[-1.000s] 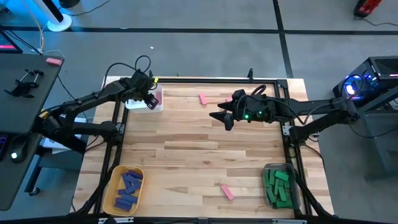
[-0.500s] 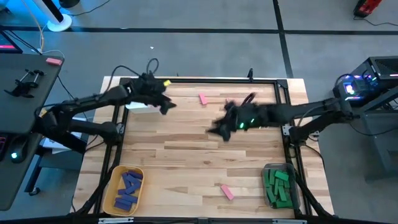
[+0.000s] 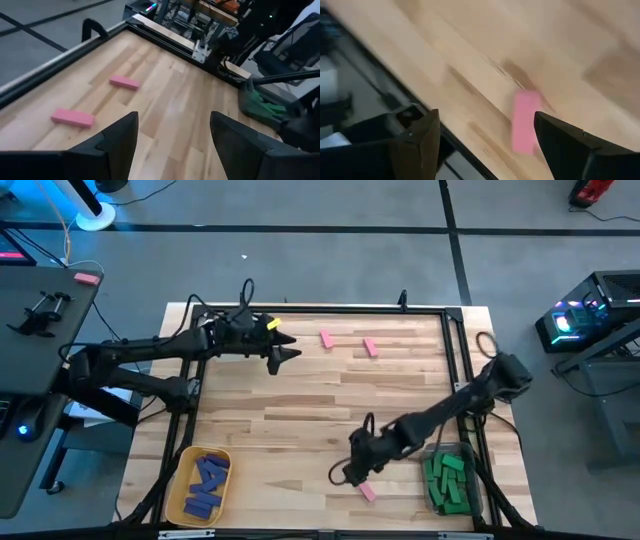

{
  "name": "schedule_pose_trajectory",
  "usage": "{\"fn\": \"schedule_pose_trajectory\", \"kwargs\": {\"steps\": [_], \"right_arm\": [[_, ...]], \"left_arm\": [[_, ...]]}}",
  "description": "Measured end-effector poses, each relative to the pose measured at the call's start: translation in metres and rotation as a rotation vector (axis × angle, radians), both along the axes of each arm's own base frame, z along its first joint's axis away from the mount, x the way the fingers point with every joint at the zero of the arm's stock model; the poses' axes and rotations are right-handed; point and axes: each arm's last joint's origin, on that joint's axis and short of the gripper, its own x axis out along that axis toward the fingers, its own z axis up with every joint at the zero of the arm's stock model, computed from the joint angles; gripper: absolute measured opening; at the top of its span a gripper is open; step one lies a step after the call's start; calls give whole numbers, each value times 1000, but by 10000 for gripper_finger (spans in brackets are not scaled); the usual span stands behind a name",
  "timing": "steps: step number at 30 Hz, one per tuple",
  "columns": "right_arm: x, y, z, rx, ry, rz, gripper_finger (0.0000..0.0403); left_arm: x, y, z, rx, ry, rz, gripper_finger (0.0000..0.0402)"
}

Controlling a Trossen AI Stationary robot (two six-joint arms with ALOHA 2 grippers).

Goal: Sort blocks
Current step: Put the pink block into the white bin

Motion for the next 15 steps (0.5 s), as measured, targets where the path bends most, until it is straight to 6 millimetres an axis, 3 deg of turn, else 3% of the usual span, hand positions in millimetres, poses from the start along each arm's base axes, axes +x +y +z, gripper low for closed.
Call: {"fn": "schedule_pose_trajectory", "kwargs": {"steps": [6,15], "right_arm": [[-1,16,-32,10,230,-70,249],[11,24,-48,-28,317,-87,232]], "left_arm": [[-4,12,0,19,3,40,230],[-6,17,0,8,-1,39,230]]}}
